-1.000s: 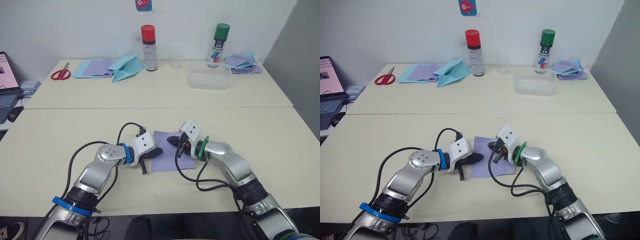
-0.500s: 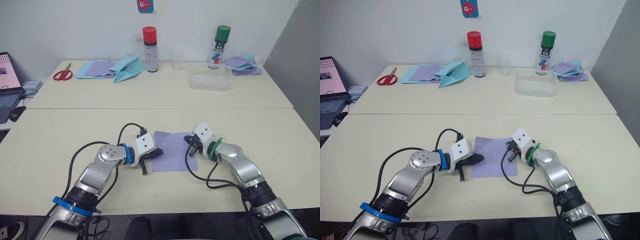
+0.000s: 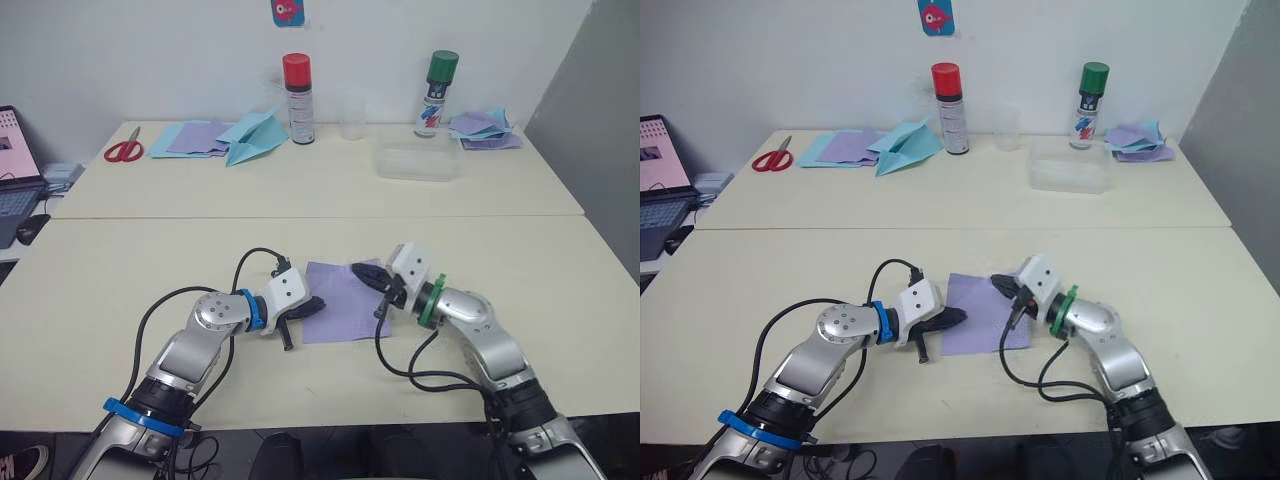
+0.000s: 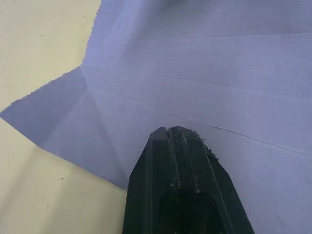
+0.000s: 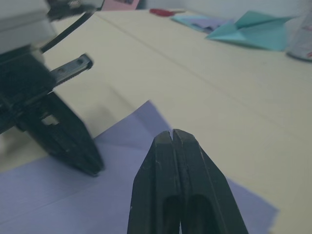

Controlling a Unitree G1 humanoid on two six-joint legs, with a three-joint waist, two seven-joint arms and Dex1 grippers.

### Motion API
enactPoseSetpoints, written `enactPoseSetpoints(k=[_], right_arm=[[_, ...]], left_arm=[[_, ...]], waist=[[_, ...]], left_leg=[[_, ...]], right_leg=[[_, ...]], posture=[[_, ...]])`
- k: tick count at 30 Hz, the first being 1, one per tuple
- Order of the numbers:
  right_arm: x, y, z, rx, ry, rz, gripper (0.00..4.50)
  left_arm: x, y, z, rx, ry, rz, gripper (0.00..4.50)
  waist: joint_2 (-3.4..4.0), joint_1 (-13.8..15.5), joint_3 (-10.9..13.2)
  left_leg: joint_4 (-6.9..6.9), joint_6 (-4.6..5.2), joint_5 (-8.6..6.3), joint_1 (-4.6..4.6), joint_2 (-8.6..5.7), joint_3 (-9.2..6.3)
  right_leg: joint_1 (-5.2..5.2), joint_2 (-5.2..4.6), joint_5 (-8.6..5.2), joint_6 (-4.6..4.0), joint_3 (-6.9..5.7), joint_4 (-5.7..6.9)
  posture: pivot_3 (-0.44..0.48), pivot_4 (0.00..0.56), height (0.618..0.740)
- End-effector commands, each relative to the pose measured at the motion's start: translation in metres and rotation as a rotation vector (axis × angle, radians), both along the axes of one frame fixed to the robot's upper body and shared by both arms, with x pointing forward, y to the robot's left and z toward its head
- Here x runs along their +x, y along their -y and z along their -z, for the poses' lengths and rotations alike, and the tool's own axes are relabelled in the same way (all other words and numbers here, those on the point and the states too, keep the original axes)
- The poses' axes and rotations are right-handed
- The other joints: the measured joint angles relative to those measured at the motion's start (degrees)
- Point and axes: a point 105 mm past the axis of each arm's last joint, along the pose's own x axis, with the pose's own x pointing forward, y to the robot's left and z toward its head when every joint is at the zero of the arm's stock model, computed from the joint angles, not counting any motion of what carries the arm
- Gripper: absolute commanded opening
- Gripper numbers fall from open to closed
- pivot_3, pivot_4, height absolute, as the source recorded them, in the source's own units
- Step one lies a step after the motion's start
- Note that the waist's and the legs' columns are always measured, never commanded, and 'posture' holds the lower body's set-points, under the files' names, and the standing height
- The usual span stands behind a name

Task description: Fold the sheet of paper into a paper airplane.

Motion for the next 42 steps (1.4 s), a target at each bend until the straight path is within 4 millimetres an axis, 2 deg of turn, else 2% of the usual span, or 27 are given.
enactPoseSetpoints(k=[1,6,11,13,16,18,24,31,37,39,42], right_arm=[[0.002,0.000,0.022,-0.097,-0.061,0.023,0.03],[0.000,0.006,0.044,-0.178,-0.139,0.047,0.03],[-0.003,0.005,0.046,-0.193,-0.144,0.045,0.03],[-0.003,0.004,0.046,-0.187,-0.148,0.050,0.03],[-0.004,0.002,0.046,-0.175,-0.161,0.051,0.03],[-0.004,0.002,0.046,-0.177,-0.164,0.057,0.03],[-0.007,0.006,0.048,-0.189,-0.179,0.059,0.03],[-0.008,0.008,0.050,-0.193,-0.195,0.067,0.03],[-0.007,0.005,0.051,-0.196,-0.197,0.058,0.03],[-0.007,0.003,0.050,-0.194,-0.196,0.056,0.03],[-0.006,0.002,0.051,-0.193,-0.199,0.052,0.03]], left_arm=[[-0.004,-0.012,0.022,0.051,-0.077,-0.043,0.00],[0.005,0.000,-0.014,-0.023,0.012,-0.014,0.00],[0.011,0.015,-0.049,-0.080,0.084,-0.001,0.00],[0.010,0.024,-0.053,-0.115,0.088,-0.003,0.00],[0.008,0.033,-0.040,-0.130,0.066,-0.025,0.00],[0.010,0.029,-0.026,-0.097,0.058,-0.057,0.00],[0.019,0.007,-0.003,-0.024,0.045,-0.152,0.00],[0.043,-0.028,0.003,0.024,0.087,-0.323,0.00],[0.061,-0.046,-0.019,-0.092,0.157,-0.458,0.00],[0.062,-0.048,-0.036,-0.166,0.193,-0.468,0.00],[0.058,-0.042,-0.076,-0.346,0.287,-0.435,0.00]], waist=[[0.00,0.02,0.00],[-0.01,0.05,0.02],[-0.09,0.14,0.06],[-0.09,0.15,0.06],[-0.09,0.05,0.06],[-0.09,-0.01,0.06],[-0.10,0.23,0.06],[-0.11,0.21,0.05],[-0.11,0.18,0.05],[-0.13,0.12,0.06],[-0.15,0.14,0.07]], left_leg=[[0.00,0.00,0.00,0.00,0.00,0.00],[0.00,0.00,0.00,-0.03,0.00,0.00],[0.02,0.00,0.00,-0.13,-0.03,-0.01],[0.03,0.00,0.00,-0.17,-0.04,-0.01],[0.05,0.00,0.00,-0.16,-0.06,-0.02],[0.05,0.00,0.00,-0.14,-0.04,-0.04],[0.05,0.00,0.00,-0.16,-0.01,-0.04],[0.08,0.00,0.00,-0.11,-0.06,-0.03],[0.08,0.00,0.00,-0.09,-0.02,-0.02],[0.08,0.00,0.00,-0.10,-0.02,-0.01],[0.08,0.00,0.00,-0.14,0.02,-0.02]], right_leg=[[0.00,0.00,0.00,0.00,0.00,0.00],[-0.04,0.00,0.00,0.00,0.02,0.01],[-0.06,0.01,0.00,0.00,-0.07,0.00],[-0.07,0.01,0.00,0.00,-0.07,-0.02],[-0.07,0.01,0.01,0.02,0.02,-0.04],[-0.07,0.01,0.01,0.03,0.04,-0.03],[-0.07,0.01,0.01,0.02,-0.11,-0.01],[-0.02,0.01,0.04,0.06,-0.04,-0.01],[-0.02,0.01,0.04,0.06,-0.06,0.01],[-0.02,0.00,0.04,0.06,-0.06,0.01],[-0.05,0.00,0.05,0.07,-0.09,0.02]], posture=[[0.000,0.150,0.740],[0.000,0.150,0.740],[0.000,0.150,0.740],[0.000,0.150,0.740],[0.000,0.150,0.740],[0.000,0.150,0.740],[0.000,0.150,0.740],[0.000,0.150,0.740],[0.000,0.150,0.740],[0.000,0.150,0.740],[0.000,0.150,0.740]])
